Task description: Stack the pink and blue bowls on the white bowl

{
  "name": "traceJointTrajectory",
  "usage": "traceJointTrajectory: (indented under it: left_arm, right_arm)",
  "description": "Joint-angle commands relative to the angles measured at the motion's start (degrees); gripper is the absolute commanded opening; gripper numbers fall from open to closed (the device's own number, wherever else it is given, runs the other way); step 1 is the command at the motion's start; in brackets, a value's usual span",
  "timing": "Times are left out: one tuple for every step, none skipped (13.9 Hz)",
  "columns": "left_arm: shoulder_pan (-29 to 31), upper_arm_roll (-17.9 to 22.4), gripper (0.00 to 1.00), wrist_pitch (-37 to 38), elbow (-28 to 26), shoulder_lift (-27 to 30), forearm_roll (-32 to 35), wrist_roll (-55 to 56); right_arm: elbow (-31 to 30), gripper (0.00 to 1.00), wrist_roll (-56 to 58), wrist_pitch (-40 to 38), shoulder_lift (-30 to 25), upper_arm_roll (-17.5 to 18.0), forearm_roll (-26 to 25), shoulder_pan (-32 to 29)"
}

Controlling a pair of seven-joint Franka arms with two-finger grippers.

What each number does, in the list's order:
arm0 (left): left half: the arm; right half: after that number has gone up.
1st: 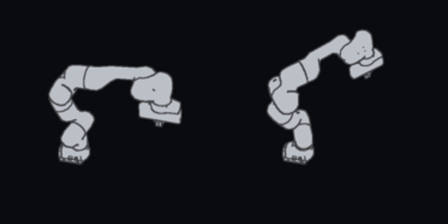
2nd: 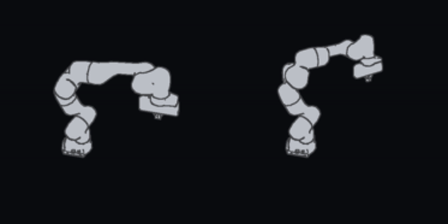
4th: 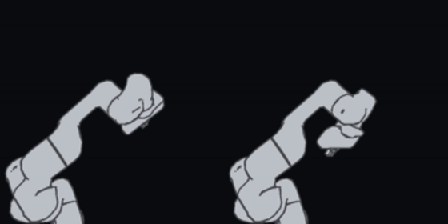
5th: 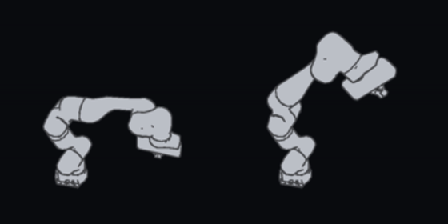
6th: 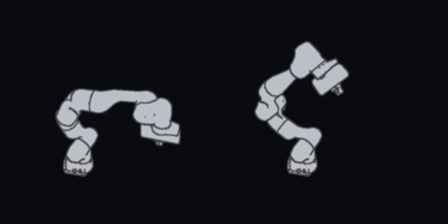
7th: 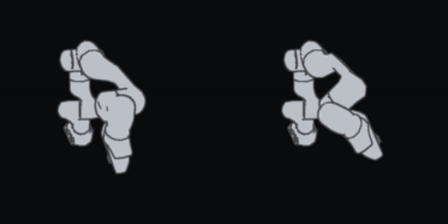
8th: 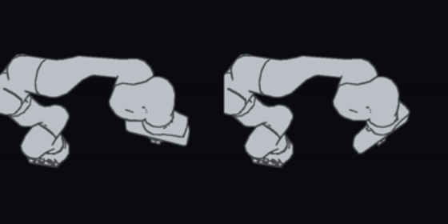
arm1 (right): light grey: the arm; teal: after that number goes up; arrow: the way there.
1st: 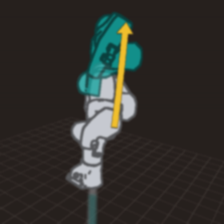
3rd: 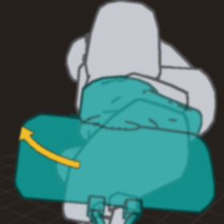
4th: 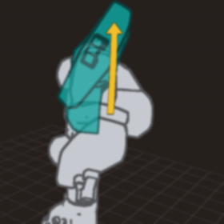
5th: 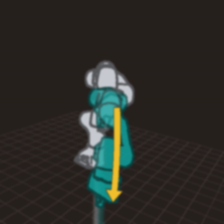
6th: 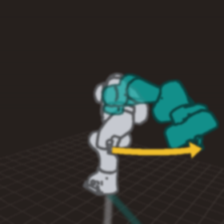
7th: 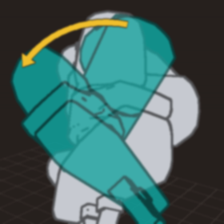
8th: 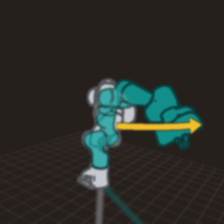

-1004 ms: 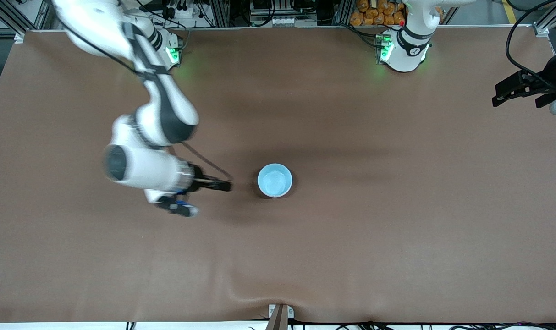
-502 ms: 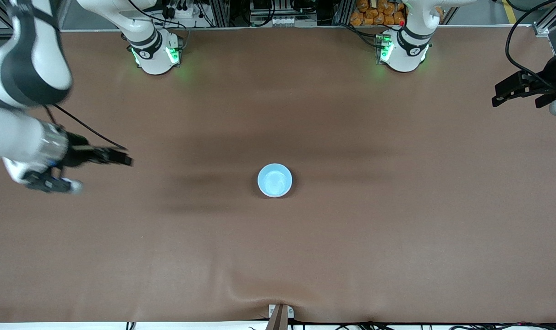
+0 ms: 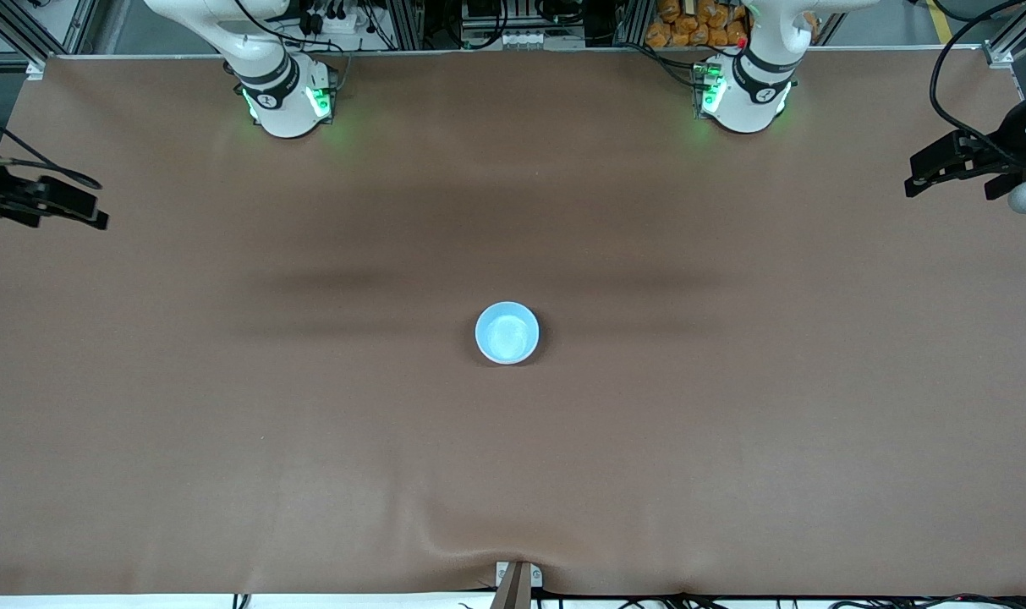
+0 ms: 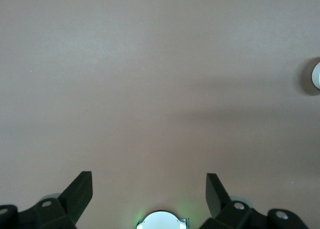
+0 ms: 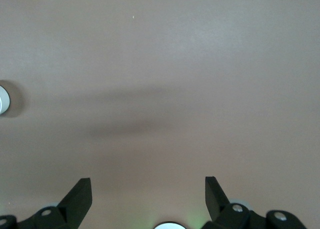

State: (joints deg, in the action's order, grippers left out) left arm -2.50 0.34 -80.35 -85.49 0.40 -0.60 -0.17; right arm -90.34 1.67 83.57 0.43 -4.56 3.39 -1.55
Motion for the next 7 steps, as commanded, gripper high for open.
traceJointTrajectory:
  left_arm:
    - [-0.1, -0.1, 1.0, -0.2, 0.6, -0.2, 0.2, -0.2]
    - [-0.1, -0.1, 1.0, -0.2, 0.6, -0.1, 0.2, -0.2]
    - [-0.1, -0.1, 1.0, -0.2, 0.6, -0.2, 0.2, -0.2]
    - [-0.1, 0.0, 1.0, -0.2, 0.6, -0.2, 0.2, -0.2]
    - [-0.1, 0.0, 1.0, -0.2, 0.6, -0.1, 0.2, -0.2]
    - [-0.1, -0.1, 1.0, -0.2, 0.6, -0.2, 0.2, -0.2]
    - [-0.1, -0.1, 1.0, -0.2, 0.6, -0.1, 0.2, -0.2]
  right_arm:
    - [0.2, 1.0, 0.6, -1.7, -1.0, 0.8, -1.1, -0.7]
    - [0.3, 1.0, 0.7, -1.6, -0.9, 0.9, -1.2, -0.7]
    - [0.3, 1.0, 0.7, -1.6, -0.8, 1.0, -1.3, -0.7]
    - [0.4, 1.0, 0.8, -1.7, -0.9, 0.9, -1.3, -0.7]
    - [0.4, 1.0, 0.8, -1.7, -0.9, 0.9, -1.2, -0.7]
    - [0.6, 1.0, 0.8, -1.7, -0.9, 0.9, -1.3, -0.7]
    - [0.9, 1.0, 0.8, -1.8, -0.9, 1.0, -1.5, -0.7]
